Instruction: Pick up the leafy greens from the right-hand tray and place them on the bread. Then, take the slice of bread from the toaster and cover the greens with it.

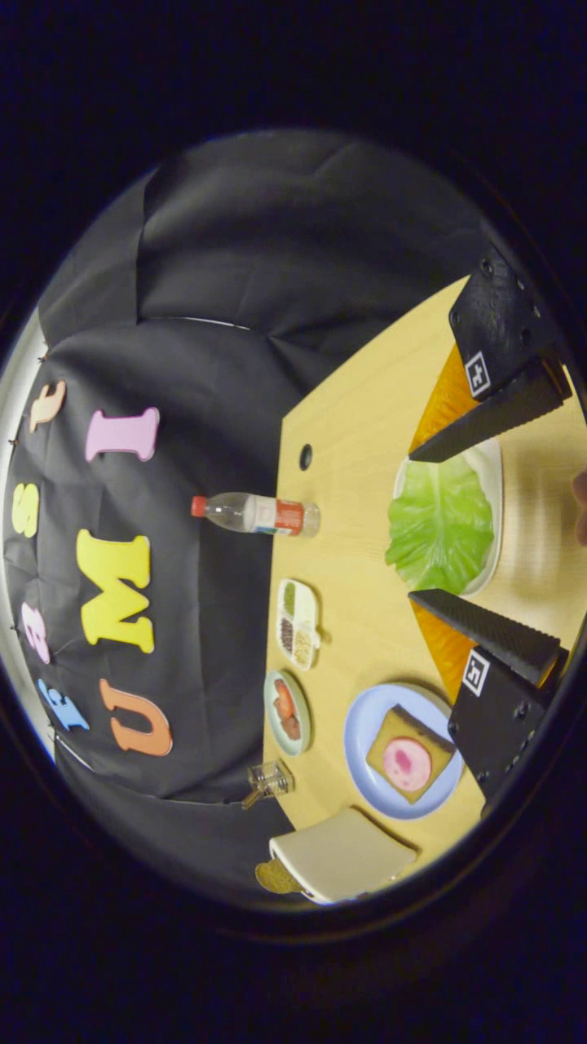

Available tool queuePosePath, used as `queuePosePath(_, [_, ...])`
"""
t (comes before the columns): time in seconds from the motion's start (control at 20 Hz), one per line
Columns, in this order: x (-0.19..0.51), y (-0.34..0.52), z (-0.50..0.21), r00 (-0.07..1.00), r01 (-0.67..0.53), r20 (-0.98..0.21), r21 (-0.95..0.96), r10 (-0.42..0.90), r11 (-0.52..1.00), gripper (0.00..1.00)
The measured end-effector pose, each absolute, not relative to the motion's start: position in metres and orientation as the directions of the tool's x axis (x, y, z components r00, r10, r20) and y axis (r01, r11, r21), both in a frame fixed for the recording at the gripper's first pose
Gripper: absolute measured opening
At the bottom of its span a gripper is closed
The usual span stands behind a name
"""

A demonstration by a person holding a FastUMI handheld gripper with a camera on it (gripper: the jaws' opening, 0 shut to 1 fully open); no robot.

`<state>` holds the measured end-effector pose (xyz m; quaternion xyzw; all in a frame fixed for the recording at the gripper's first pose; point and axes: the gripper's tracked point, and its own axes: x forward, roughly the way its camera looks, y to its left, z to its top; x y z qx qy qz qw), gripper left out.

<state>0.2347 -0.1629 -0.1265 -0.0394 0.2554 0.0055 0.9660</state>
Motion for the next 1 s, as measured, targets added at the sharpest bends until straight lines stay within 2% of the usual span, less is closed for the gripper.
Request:
queuePosePath(0.4, [0.271,-0.168,-0.185,0.785,-0.018,-0.619,-0.075,-0.033,0.997,0.96])
queuePosePath(0.55, [0.268,-0.169,-0.189,0.769,0.01,-0.639,0.019,0.004,1.0,0.97])
queuePosePath(0.7, [0.272,-0.173,-0.191,0.767,0.003,-0.641,0.001,-0.001,1.0,0.95])
queuePosePath(0.95, [0.272,-0.171,-0.189,0.777,0.009,-0.629,0.04,0.018,0.999,0.04])
queuePosePath(1.0, [0.275,-0.171,-0.188,0.786,0.017,-0.618,0.052,0.019,0.999,0.04])
